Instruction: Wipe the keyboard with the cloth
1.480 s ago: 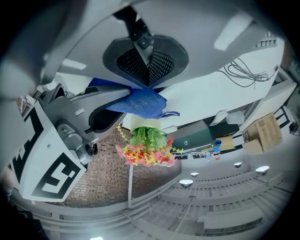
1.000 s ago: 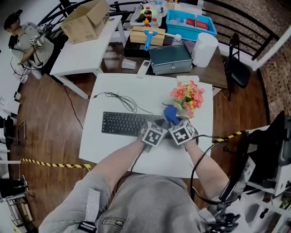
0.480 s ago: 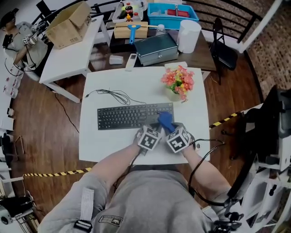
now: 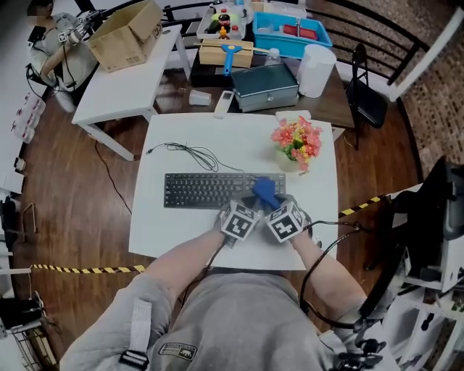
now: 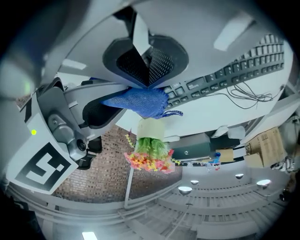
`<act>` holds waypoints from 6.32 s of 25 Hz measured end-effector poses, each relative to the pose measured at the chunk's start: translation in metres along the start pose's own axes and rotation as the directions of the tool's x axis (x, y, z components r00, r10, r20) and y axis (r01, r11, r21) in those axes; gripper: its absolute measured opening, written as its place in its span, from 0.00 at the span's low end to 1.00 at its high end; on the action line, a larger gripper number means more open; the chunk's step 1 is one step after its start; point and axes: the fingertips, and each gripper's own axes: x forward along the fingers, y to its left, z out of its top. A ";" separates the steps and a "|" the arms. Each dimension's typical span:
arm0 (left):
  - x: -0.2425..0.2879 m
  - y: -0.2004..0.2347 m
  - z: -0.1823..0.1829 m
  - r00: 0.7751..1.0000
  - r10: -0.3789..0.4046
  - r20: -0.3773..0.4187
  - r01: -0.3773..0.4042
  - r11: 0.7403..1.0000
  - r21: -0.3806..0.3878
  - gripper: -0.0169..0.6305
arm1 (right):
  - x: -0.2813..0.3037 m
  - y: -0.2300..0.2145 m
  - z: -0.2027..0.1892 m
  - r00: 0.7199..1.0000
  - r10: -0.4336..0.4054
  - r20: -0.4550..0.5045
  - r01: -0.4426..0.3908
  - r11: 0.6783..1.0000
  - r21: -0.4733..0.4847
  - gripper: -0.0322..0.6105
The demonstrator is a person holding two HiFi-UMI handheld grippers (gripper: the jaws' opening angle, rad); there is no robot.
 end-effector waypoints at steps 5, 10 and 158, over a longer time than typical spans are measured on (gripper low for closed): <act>-0.005 0.048 0.021 0.995 0.096 0.004 -0.096 0.994 -0.049 0.02 | 0.024 -0.022 0.054 0.999 0.011 0.036 -0.009 0.998 -0.054 0.22; -0.009 0.082 0.025 0.986 0.165 -0.017 -0.166 0.982 -0.085 0.02 | 0.044 -0.025 0.073 0.999 0.035 0.017 -0.033 0.995 -0.093 0.22; -0.154 0.199 -0.141 0.961 0.260 -0.088 -0.275 0.923 -0.270 0.02 | 0.090 0.210 0.165 0.961 0.274 -0.036 -0.258 0.846 -0.467 0.23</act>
